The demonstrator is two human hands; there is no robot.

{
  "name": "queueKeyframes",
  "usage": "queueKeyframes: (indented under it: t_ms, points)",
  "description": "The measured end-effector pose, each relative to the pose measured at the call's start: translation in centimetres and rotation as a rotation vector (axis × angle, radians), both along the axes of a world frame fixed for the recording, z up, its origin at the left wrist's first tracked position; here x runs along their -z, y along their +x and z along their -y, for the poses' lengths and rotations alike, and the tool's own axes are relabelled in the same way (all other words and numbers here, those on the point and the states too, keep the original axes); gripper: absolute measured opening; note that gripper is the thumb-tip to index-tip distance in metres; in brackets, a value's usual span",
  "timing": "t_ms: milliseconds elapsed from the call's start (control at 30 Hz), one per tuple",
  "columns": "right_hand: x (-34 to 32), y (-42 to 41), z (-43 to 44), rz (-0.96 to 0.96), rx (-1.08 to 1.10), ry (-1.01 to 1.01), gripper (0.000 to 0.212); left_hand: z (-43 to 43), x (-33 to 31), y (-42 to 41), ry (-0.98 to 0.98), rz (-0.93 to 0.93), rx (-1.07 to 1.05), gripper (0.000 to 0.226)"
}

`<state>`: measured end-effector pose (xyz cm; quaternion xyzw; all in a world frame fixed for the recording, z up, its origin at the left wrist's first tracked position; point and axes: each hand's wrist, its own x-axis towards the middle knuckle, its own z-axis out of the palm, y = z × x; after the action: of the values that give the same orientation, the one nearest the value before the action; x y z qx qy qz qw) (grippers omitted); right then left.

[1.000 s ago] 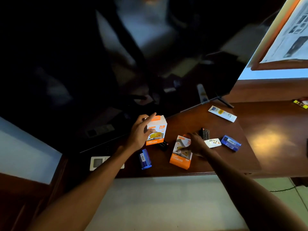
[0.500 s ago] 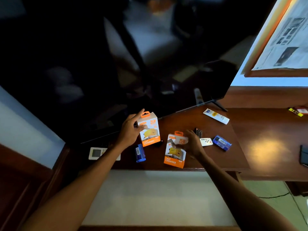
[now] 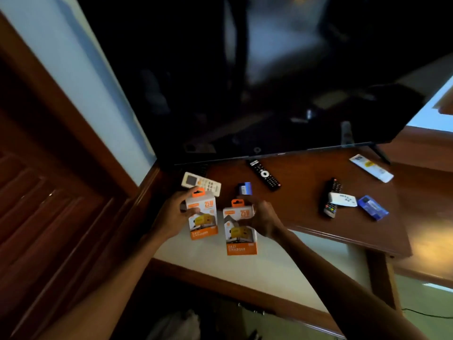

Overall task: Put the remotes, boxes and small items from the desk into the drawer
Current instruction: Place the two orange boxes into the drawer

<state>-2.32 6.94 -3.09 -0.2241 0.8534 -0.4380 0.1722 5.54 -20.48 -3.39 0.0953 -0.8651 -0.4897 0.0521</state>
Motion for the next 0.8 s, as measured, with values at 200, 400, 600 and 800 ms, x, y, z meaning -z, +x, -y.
queueKeyframes:
  t_ms: [200,400,600,800]
  points:
    - [4.6,3.3,5.4,0.026,0.062,0.009,0.062,4.4,4.5,2.9,-0.008,0.206,0.058,0.069]
    - [10.2,4.8,8.9,0.117,0.160,0.051,0.068,7.7,9.4,1.0,-0.063,0.409,0.177,0.067]
    - [14.6,5.2,11.0,0.202,0.410,-0.003,0.065,8.1,13.6,-2.1,-0.160,0.506,0.348,0.060]
    - [16.7,5.4,12.2,0.224,0.404,0.037,0.052,8.3,16.0,-1.3,-0.283,0.499,0.407,0.044]
